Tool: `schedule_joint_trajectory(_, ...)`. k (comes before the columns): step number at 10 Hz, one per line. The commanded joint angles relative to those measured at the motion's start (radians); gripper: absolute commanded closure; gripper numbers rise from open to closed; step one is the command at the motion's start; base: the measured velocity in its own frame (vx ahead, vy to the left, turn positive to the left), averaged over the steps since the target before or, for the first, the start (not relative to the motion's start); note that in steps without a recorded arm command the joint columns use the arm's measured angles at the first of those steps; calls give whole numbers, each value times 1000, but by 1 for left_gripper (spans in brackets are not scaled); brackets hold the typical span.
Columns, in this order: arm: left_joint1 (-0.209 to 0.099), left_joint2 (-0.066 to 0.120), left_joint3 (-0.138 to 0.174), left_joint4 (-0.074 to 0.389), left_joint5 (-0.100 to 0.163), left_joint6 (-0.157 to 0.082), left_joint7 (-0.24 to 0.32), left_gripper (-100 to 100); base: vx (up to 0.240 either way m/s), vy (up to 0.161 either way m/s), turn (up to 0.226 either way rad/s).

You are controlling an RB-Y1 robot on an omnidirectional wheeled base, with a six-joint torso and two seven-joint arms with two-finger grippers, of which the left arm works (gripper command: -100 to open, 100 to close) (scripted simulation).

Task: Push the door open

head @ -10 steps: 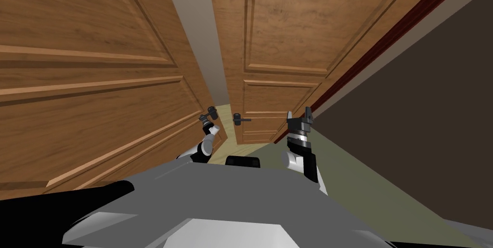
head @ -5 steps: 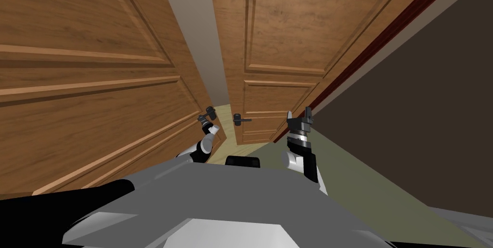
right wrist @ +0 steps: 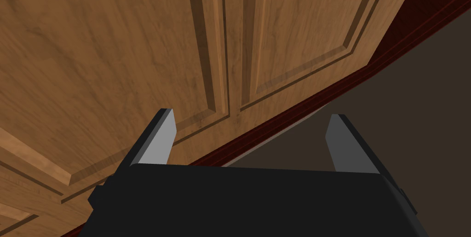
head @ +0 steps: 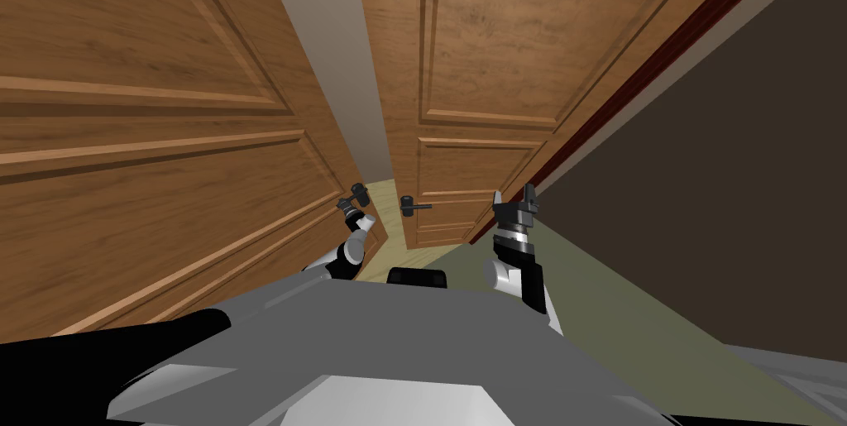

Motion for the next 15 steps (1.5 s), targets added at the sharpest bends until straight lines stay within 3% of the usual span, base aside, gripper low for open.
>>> schedule_joint_trajectory(1,-4,14,11,-6,4,-34,-7,100,5,43,-71)
schedule_joint_trajectory(7,-18,27,109,1,59,-104,-74,100,21,80,-146)
schedule_joint_trajectory(8,-18,27,109,12,59,-104,-74,100,14,79,-78)
schedule_joint_trajectory(9,-18,27,109,53,59,-104,-74,100,15,39,4)
schedule_joint_trajectory(11,-18,27,109,1,59,-104,-74,100,-2,-7,9)
schedule_joint_trajectory(13,-18,27,109,30,59,-104,-74,100,-2,-8,-3)
schedule_joint_trajectory(15,-18,27,109,16,59,-104,-74,100,1,-2,-9)
